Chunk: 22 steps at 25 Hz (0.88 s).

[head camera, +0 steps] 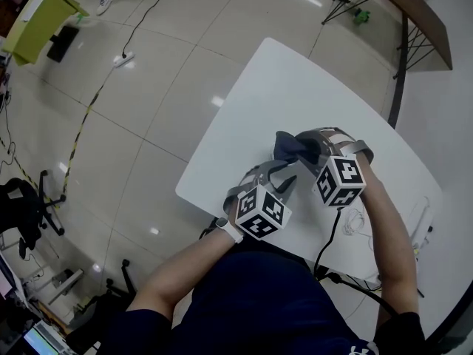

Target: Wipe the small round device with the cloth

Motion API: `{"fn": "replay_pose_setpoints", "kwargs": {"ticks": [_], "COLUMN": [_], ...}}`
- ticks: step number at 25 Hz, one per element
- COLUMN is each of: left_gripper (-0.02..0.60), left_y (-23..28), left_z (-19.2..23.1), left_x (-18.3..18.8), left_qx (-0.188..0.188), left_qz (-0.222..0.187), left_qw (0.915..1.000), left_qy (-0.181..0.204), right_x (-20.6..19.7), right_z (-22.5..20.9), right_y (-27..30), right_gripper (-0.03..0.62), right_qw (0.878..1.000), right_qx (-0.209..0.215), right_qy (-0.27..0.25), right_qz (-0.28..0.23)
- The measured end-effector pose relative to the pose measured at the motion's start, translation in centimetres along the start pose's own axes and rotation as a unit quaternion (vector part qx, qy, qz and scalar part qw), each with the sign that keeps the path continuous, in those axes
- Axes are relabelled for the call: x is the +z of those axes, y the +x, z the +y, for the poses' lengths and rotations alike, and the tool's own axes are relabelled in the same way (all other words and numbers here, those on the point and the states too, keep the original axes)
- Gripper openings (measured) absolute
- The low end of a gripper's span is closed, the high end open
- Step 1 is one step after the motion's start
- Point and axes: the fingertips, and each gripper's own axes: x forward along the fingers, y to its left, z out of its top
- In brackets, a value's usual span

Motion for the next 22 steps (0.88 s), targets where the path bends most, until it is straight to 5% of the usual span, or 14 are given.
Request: {"fn": "replay_pose_setpoints", "kwargs": {"ticks": [10, 16, 22], "left_gripper": [0.140, 0.138, 0.138], "left_y": [-0.2, -0.8, -1.1], "left_z": [0.3, 1.1, 1.6], "left_x": [0.0, -0.1, -0.9], "left_qx": [0.005, 0.005, 0.008], "left_qz": [-0.008, -0.011, -0.008], "left_qw": [0.9997, 0.9991, 0.9987], "left_qy": [-0.023, -0.041, -0.050], "right_x": [-1.7, -5.7, -6.9], "right_z": [-2.0, -0.1, 1.6], "right_y": [4.0, 8.1, 8.5], "right_gripper": [0.106, 0.106, 0.106], "right_qw": [0.998, 0.989, 0.963], "right_qx": [0.052, 0.099, 0.099], "right_qy": [0.014, 0.112, 0.251], "right_qz": [-0.011, 0.016, 0.013]}}
